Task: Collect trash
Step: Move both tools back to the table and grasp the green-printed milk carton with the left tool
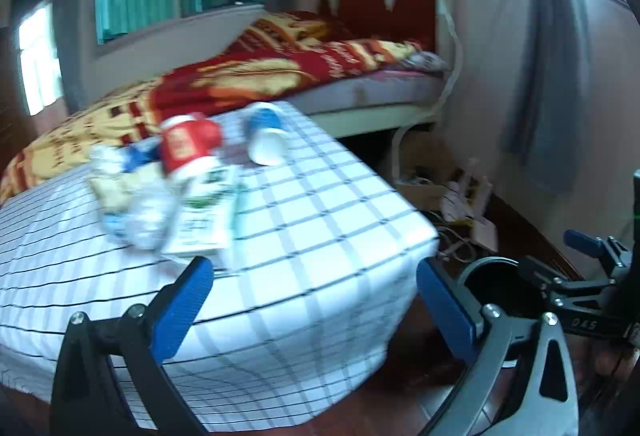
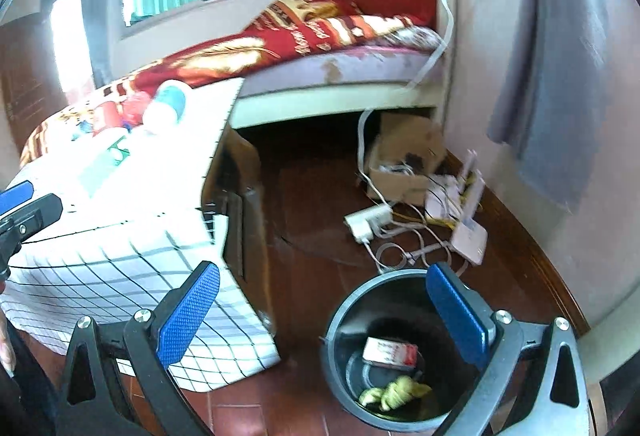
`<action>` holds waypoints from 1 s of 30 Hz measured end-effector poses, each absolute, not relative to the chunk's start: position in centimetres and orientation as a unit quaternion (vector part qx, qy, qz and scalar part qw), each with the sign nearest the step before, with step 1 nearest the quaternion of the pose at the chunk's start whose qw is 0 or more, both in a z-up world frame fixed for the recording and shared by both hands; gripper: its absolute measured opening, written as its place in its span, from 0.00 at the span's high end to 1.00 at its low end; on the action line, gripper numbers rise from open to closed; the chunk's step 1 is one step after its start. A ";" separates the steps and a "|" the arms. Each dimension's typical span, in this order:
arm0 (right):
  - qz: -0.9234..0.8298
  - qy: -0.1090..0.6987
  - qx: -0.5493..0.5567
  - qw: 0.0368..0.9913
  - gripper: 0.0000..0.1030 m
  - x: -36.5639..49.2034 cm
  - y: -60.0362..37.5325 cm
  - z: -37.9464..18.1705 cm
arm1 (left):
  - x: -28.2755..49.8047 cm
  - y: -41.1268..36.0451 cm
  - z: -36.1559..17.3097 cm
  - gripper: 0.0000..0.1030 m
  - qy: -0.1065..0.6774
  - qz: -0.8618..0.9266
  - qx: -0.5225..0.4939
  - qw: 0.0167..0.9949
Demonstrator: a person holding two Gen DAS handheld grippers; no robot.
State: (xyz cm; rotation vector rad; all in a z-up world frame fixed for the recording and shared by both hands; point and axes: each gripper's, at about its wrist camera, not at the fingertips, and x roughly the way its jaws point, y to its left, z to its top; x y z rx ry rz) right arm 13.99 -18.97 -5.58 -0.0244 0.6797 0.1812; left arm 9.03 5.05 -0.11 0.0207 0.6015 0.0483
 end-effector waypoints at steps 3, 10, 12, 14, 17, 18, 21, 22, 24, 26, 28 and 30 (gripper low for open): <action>0.111 0.327 -0.019 0.938 0.00 14.3 -16.3 -4.7 | 8.7 8.2 -0.3 0.03 0.291 0.058 -0.005 0.955; 0.140 0.312 -0.049 0.938 0.00 15.6 -11.6 -4.0 | 10.5 12.7 -1.6 0.11 0.299 0.084 -0.043 0.950; 0.141 0.316 -0.054 0.937 0.00 16.4 -10.4 -4.0 | 11.2 13.0 -2.0 0.11 0.300 0.085 -0.042 0.949; 0.145 0.318 -0.052 0.935 0.00 17.2 -9.8 -4.2 | 12.6 13.4 -2.6 0.13 0.308 0.086 -0.044 0.947; 0.149 0.320 -0.053 0.934 0.00 18.2 -8.8 -4.2 | 14.1 14.0 -3.5 0.17 0.322 0.082 -0.051 0.942; 0.150 0.321 -0.053 0.934 0.00 18.5 -8.7 -4.2 | 14.5 14.2 -3.8 0.19 0.325 0.079 -0.055 0.941; 0.151 0.322 -0.057 0.933 0.00 19.1 -8.1 -4.2 | 15.1 14.0 -4.2 0.22 0.329 0.075 -0.053 0.940; 0.152 0.323 -0.057 0.932 0.00 19.3 -8.0 -4.3 | 15.2 13.9 -4.2 0.22 0.329 0.075 -0.053 0.940; 0.153 0.325 -0.057 0.932 0.00 19.7 -7.9 -4.4 | 15.7 13.9 -4.4 0.34 0.334 0.065 -0.055 0.939; 0.153 0.328 -0.057 0.930 0.00 20.1 -7.9 -4.5 | 15.7 13.9 -4.4 0.46 0.337 0.053 -0.061 0.938; 0.155 0.330 -0.056 0.930 0.00 20.2 -7.7 -4.5 | 15.1 13.7 -4.1 0.46 0.331 0.051 -0.058 0.940; 0.158 0.330 -0.057 0.929 0.00 20.1 -7.5 -4.6 | 14.4 13.3 -4.0 0.47 0.327 0.045 -0.054 0.942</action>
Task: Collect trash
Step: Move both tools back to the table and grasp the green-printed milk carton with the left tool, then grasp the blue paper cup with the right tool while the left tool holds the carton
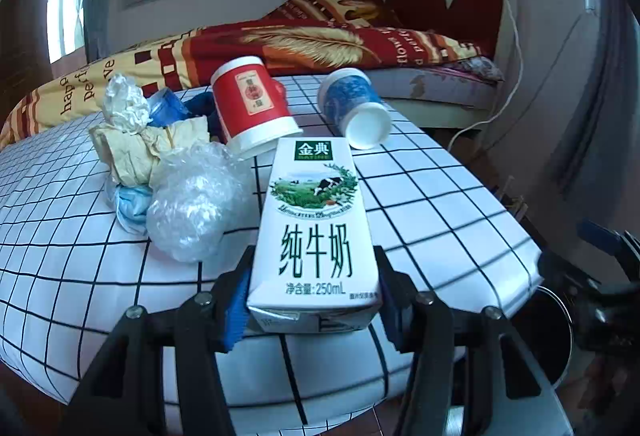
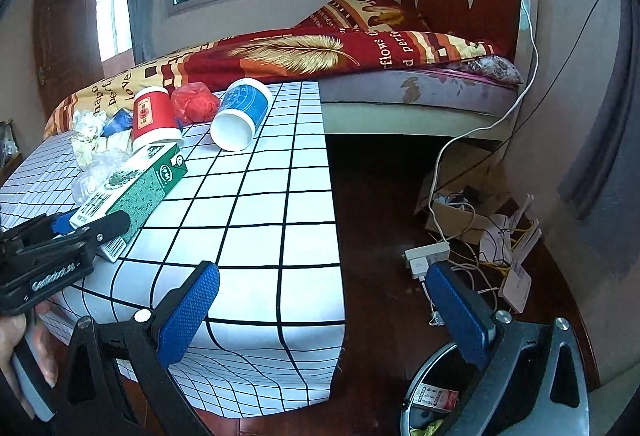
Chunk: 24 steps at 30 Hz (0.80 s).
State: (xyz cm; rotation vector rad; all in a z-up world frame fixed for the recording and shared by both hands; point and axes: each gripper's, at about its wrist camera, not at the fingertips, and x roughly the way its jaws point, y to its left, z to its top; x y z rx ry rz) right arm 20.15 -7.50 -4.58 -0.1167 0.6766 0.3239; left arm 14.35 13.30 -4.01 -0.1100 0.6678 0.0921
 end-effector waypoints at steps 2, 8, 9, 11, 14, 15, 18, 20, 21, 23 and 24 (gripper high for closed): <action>0.161 0.332 -0.057 0.928 0.00 20.0 -7.3 -4.7 | 13.5 13.1 -4.0 0.47 0.326 0.043 -0.051 0.943; 0.173 0.333 -0.053 0.926 0.00 19.5 -6.9 -4.4 | 11.7 13.2 -2.5 0.47 0.299 0.060 -0.052 0.951; 0.174 0.333 -0.052 0.925 0.00 19.4 -6.8 -4.3 | 11.5 13.4 -2.2 0.47 0.295 0.065 -0.052 0.952; 0.177 0.333 -0.051 0.925 0.00 19.3 -6.7 -4.2 | 11.2 14.2 -1.8 0.47 0.288 0.075 -0.058 0.953; 0.184 0.331 -0.053 0.924 0.00 19.2 -6.2 -4.1 | 11.0 15.4 -1.1 0.47 0.277 0.089 -0.062 0.955; 0.186 0.331 -0.055 0.923 0.00 19.3 -5.9 -4.0 | 10.9 15.7 -0.8 0.47 0.274 0.093 -0.063 0.955; 0.195 0.332 -0.060 0.921 0.00 19.5 -5.0 -3.9 | 10.7 17.0 -0.4 0.47 0.266 0.106 -0.069 0.956; 0.202 0.334 -0.062 0.918 0.00 19.9 -4.2 -3.9 | 10.9 17.7 -0.4 0.47 0.268 0.111 -0.076 0.954; 0.206 0.336 -0.063 0.917 0.00 20.1 -3.7 -3.9 | 10.8 18.0 -0.4 0.47 0.266 0.113 -0.077 0.954; 0.217 0.335 -0.068 0.915 0.00 20.4 -2.6 -3.7 | 10.5 18.7 -0.3 0.47 0.261 0.121 -0.079 0.955; 0.222 0.334 -0.071 0.913 0.00 20.5 -2.0 -3.5 | 10.4 19.1 -0.3 0.47 0.258 0.125 -0.080 0.955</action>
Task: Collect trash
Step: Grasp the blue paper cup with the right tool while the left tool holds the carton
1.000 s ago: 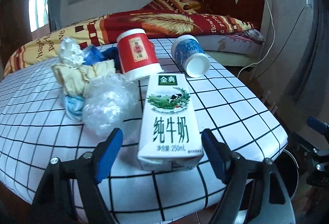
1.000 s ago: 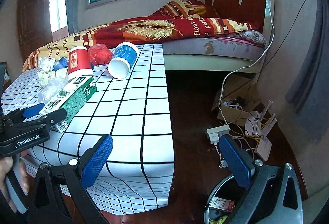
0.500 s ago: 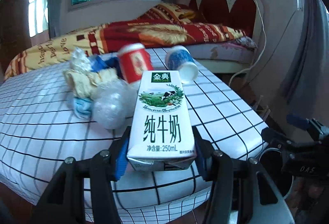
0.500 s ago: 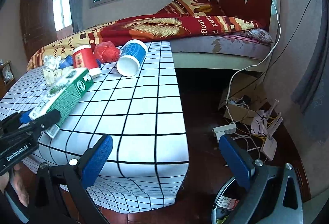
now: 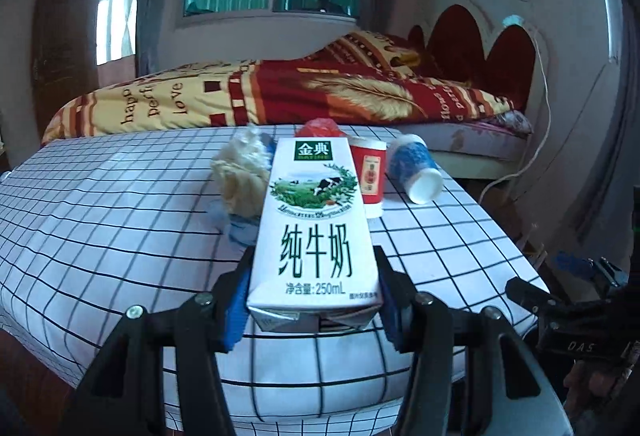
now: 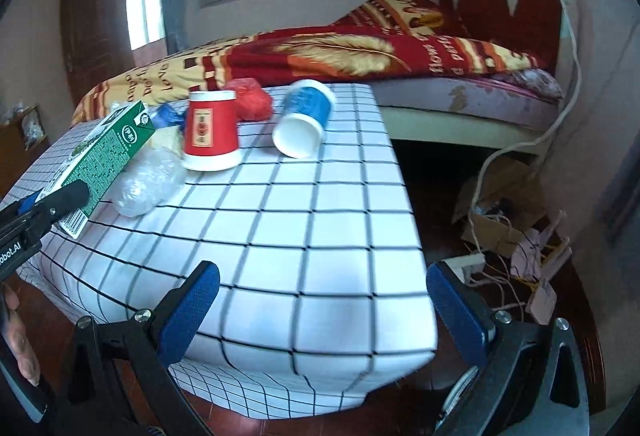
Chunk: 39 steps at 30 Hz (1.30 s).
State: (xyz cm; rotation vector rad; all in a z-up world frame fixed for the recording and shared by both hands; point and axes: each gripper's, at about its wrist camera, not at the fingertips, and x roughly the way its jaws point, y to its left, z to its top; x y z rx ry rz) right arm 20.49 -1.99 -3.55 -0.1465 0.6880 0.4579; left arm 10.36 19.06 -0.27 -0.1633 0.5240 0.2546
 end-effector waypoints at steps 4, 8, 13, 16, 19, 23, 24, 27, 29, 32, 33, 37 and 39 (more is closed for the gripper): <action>0.238 0.336 -0.071 0.909 0.00 21.1 -0.3 -3.2 | 9.8 20.7 -0.1 0.47 0.252 0.144 -0.091 0.953; 0.247 0.335 -0.065 0.907 0.00 22.4 1.2 -3.0 | 9.3 23.0 -0.3 0.47 0.248 0.172 -0.102 0.948; 0.239 0.337 -0.059 0.909 0.00 25.3 2.8 -2.7 | 9.4 26.2 -0.8 0.47 0.252 0.202 -0.113 0.939; 0.230 0.348 -0.056 0.907 0.00 27.9 3.9 -2.6 | 10.3 28.1 -1.3 0.47 0.256 0.214 -0.123 0.934; 0.227 0.368 -0.035 0.901 0.00 31.6 4.8 -2.8 | 10.7 29.4 -1.7 0.47 0.257 0.221 -0.131 0.932; 0.229 0.383 -0.031 0.895 0.10 34.8 6.1 -3.0 | 11.3 30.2 -2.4 0.47 0.264 0.226 -0.137 0.928; 0.227 0.385 -0.036 0.894 0.11 35.3 6.6 -3.1 | 11.5 30.4 -2.6 0.47 0.266 0.227 -0.139 0.927; 0.225 0.391 -0.045 0.891 0.16 36.8 7.6 -3.6 | 12.0 30.8 -2.9 0.47 0.272 0.230 -0.137 0.924; 0.225 0.396 -0.053 0.889 0.34 37.3 7.9 -4.0 | 12.2 30.9 -2.8 0.47 0.276 0.228 -0.135 0.924; 0.237 0.389 -0.050 0.889 0.44 37.0 7.6 -3.8 | 11.9 31.0 -2.5 0.47 0.275 0.225 -0.134 0.925; 0.238 0.383 -0.052 0.891 0.44 36.7 7.4 -3.5 | 11.7 30.9 -2.3 0.47 0.273 0.223 -0.133 0.926; 0.241 0.347 -0.075 0.903 0.44 33.6 6.2 -2.1 | 10.6 29.6 -1.2 0.47 0.262 0.214 -0.126 0.933; 0.243 0.336 -0.079 0.907 0.44 32.0 5.4 -1.5 | 10.3 28.7 -0.7 0.47 0.259 0.206 -0.120 0.936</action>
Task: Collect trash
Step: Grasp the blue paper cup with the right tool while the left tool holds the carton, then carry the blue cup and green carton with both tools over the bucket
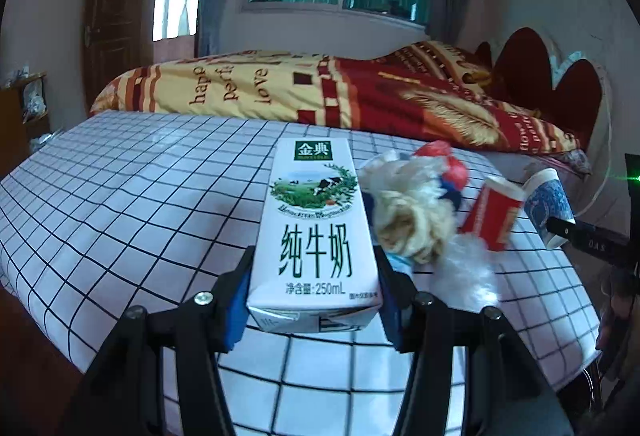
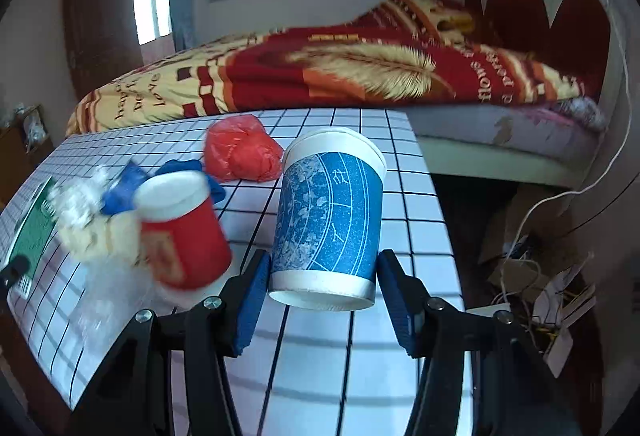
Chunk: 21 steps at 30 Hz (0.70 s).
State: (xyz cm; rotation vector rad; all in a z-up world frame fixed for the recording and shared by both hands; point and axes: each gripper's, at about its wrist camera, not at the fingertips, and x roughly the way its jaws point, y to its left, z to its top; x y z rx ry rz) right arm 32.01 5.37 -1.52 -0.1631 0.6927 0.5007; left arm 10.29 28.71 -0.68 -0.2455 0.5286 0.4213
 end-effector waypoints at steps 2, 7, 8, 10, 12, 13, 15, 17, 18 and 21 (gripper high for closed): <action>0.243 0.324 -0.084 0.910 0.44 30.0 4.3 -1.0 | 9.9 27.6 -0.1 0.47 0.254 0.198 -0.113 0.940; 0.241 0.308 -0.083 0.917 0.44 25.8 1.2 0.0 | 9.1 24.9 1.0 0.47 0.246 0.175 -0.099 0.948; 0.240 0.307 -0.081 0.918 0.44 25.1 0.7 0.0 | 9.0 24.3 1.1 0.47 0.245 0.169 -0.097 0.950; 0.238 0.303 -0.073 0.920 0.44 23.6 -0.7 0.4 | 8.6 23.1 1.4 0.47 0.245 0.157 -0.090 0.952; 0.236 0.300 -0.067 0.922 0.44 22.4 -1.8 0.7 | 8.3 21.9 1.4 0.47 0.247 0.146 -0.085 0.954; 0.234 0.297 -0.064 0.923 0.44 21.7 -2.4 0.9 | 8.2 21.3 1.5 0.47 0.247 0.140 -0.082 0.955; 0.229 0.293 -0.059 0.926 0.44 20.4 -3.8 1.3 | 8.0 20.0 1.6 0.47 0.249 0.127 -0.077 0.957; 0.224 0.290 -0.056 0.929 0.44 19.1 -5.1 1.5 | 7.8 18.8 1.7 0.47 0.250 0.114 -0.070 0.959; 0.220 0.288 -0.055 0.931 0.44 18.6 -5.8 1.6 | 7.7 18.3 1.7 0.47 0.251 0.108 -0.068 0.960; 0.204 0.285 -0.053 0.935 0.44 17.3 -8.1 1.8 | 7.8 16.6 1.7 0.47 0.253 0.087 -0.060 0.962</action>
